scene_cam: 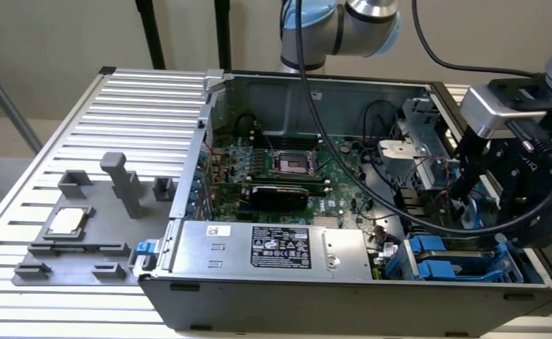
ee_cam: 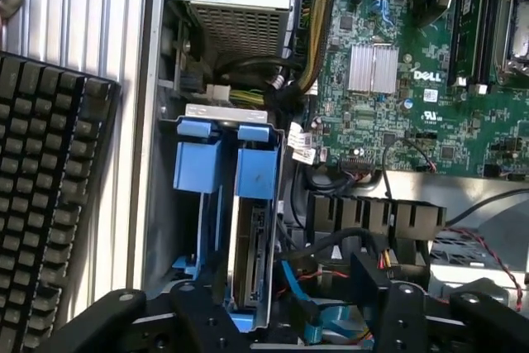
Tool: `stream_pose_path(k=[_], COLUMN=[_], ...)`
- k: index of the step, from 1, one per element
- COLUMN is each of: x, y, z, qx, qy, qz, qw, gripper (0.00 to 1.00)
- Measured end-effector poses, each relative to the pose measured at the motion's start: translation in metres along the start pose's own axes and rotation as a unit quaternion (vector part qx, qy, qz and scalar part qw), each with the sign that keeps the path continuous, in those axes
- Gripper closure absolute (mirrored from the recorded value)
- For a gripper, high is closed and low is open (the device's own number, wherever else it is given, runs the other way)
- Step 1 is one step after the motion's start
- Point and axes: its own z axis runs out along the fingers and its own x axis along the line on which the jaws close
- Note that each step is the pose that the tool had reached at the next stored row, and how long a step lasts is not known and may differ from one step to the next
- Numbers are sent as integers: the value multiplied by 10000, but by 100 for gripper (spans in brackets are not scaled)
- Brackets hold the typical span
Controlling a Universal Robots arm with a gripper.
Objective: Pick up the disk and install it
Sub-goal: 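Insert the first disk wire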
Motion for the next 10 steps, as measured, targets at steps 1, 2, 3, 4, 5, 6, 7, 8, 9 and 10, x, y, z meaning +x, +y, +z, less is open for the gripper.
stream_pose_path(k=[1, 2, 3, 4, 5, 6, 7, 8, 9, 10], x=[-2, -5, -7, -9, -9, -5, 0, 4, 6, 7], y=[35, 75, 113, 146, 174, 194, 205, 208, 209, 210], z=[0, 1, 3, 3, 4, 3, -3, -18, -42, -69], qx=[0, 0, 0, 0, 0, 1, 2, 2, 3, 4], qy=[0, 1, 0, 0, 0, -1, -4, -14, -27, -41], qz=[-5, -10, -12, -13, -13, -13, -14, -13, -14, -15], qw=[10000, 10000, 10000, 10000, 10000, 10000, 10000, 10000, 10000, 10000], gripper=[28, 22, 22, 22, 22, 22, 22, 22, 22, 22])
